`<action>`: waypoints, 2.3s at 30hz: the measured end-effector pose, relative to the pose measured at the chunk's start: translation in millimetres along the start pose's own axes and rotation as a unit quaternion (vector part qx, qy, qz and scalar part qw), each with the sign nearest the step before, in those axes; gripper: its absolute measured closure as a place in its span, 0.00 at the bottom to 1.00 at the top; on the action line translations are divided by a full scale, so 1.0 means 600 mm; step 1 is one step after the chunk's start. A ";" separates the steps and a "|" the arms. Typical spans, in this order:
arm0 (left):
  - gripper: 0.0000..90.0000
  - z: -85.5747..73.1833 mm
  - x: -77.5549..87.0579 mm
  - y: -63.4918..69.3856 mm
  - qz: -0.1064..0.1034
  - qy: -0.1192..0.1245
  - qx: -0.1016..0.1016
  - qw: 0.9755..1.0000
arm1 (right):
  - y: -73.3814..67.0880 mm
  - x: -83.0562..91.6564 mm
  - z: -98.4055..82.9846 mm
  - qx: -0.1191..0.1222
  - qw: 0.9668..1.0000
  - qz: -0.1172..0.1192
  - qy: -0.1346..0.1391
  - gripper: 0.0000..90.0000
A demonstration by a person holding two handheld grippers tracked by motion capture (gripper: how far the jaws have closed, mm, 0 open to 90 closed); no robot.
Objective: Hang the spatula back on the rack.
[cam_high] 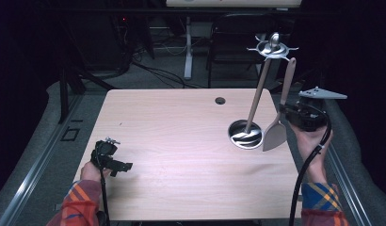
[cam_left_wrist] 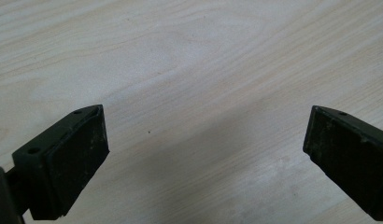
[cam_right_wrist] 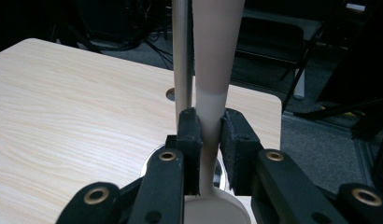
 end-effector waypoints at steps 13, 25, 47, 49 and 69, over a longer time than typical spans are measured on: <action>0.00 0.000 0.000 0.000 0.000 -0.001 -0.001 1.000 | -0.001 -0.010 0.005 0.003 1.000 0.004 -0.008 0.87; 0.00 0.000 0.000 0.001 0.000 -0.002 -0.002 1.000 | -0.004 -0.022 0.007 0.004 1.000 0.004 -0.015 0.87; 0.00 -0.002 -0.002 0.002 -0.003 -0.006 0.000 1.000 | -0.008 -0.037 0.009 0.000 1.000 -0.002 -0.008 0.85; 0.00 -0.002 -0.002 0.002 -0.003 -0.005 0.001 1.000 | -0.008 -0.038 0.008 -0.001 1.000 -0.002 -0.010 0.84; 0.00 -0.003 -0.003 0.002 -0.004 -0.010 -0.003 1.000 | -0.037 -0.057 -0.050 0.003 0.994 0.044 -0.102 0.24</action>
Point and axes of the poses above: each handheld gripper's, and its own axes: x roughly backward along the jaws, z roughly out of its top, y roughly to its right, the point moved 8 cm from there along -x, roughly forward along the jaws, and after that the axes turned 1 degree about y, right-handed, at the moved point
